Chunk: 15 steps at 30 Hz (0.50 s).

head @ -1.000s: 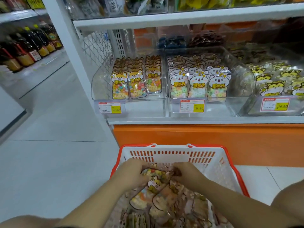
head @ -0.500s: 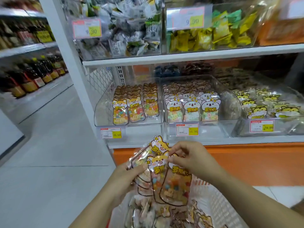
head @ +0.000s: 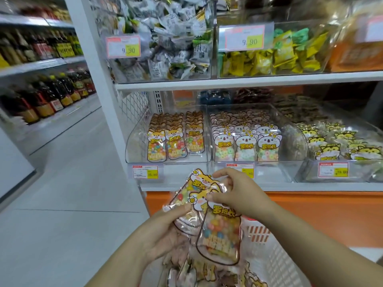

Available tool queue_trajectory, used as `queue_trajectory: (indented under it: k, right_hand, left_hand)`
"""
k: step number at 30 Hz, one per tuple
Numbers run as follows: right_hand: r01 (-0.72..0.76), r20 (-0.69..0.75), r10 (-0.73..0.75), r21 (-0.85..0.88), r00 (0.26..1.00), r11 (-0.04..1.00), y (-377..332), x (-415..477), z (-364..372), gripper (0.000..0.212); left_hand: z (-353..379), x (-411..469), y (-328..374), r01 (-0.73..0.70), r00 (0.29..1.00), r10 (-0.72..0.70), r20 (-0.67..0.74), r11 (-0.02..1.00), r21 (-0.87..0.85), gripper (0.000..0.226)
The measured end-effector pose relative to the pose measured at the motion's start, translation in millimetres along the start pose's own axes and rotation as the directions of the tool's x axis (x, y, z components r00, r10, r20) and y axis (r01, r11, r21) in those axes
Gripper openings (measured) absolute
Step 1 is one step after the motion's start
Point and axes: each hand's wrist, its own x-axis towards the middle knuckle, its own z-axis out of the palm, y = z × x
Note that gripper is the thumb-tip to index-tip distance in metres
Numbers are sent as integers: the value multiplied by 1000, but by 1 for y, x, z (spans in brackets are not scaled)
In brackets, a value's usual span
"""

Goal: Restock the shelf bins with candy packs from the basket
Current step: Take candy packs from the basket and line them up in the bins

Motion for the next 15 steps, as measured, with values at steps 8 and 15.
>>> queue_trajectory:
  k: [8,15]
  right_hand:
    - [130,-6,-134,270,991,954,-26,18,9,12]
    - [42,-191,48,444,980,895,-8,26,-17,11]
  left_hand:
    - [-18,-10,32,-99,994,105,39,986,-137,46]
    - [-26,-11,29,-290,955,286,-82,956,-35,44]
